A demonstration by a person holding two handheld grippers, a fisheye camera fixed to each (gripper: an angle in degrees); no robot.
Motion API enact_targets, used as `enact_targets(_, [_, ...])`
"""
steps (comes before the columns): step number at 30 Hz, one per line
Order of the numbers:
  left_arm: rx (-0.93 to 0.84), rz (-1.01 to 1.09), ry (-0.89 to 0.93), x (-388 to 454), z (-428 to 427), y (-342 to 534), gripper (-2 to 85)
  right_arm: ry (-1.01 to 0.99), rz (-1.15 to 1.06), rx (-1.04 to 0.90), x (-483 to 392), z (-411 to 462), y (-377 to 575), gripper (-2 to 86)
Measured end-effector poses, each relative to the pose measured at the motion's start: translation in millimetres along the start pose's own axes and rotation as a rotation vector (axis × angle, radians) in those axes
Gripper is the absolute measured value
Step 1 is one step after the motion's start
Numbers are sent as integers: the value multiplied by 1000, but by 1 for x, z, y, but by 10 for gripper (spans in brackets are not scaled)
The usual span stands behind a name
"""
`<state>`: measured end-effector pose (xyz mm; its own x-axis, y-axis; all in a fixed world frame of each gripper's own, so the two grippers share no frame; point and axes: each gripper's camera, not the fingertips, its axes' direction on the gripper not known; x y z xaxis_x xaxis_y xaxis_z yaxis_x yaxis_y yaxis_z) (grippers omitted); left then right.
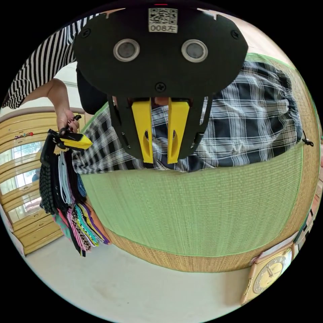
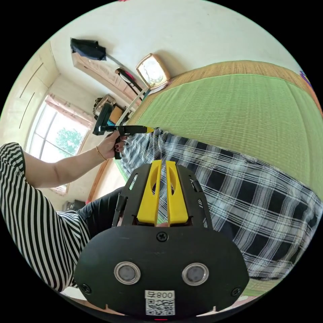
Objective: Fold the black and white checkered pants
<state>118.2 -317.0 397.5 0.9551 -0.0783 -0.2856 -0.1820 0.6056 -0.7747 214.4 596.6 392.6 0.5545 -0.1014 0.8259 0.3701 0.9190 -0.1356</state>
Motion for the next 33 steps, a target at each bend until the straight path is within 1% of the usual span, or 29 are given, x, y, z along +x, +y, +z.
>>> enact_targets(2, [-6,-37,-44,-26,5,-2,64,-26,-44,-89,-9,33,-22,16])
enact_targets(6, [-53,-37,-52,-57,20,12,45,-73,-99,-257,-22,88,-36,14])
enact_targets(8, [-9,-40,-7,-77,20,30,28,-71,-134,-354,-31,116,-38,11])
enact_targets(10, [21,-62,17,-92,17,42,17,-43,-139,-356,-36,121,-42,7])
enact_targets(13, [70,-63,58,-114,11,57,9,-64,-170,-288,-50,112,-63,3])
enact_targets(15, [86,-72,103,-128,11,65,6,-83,-190,-287,-57,120,-76,3])
enact_targets(18, [115,-94,165,-151,10,78,4,-43,-202,-441,-57,162,-80,2])
enact_targets(19, [136,-93,192,-160,8,84,3,-100,-215,-400,-57,162,-80,2])
enact_targets(22, [192,-73,259,-178,-1,107,2,-102,-216,-407,-58,161,-85,3])
enact_targets(25, [182,-60,243,-196,-2,132,2,-90,-187,-403,-57,155,-95,5])
enact_targets(31, [141,-69,257,-230,7,159,2,-53,-189,-211,-59,122,-163,34])
enact_targets(33, [128,-57,250,-237,9,163,2,-36,-182,-194,-55,125,-189,52])
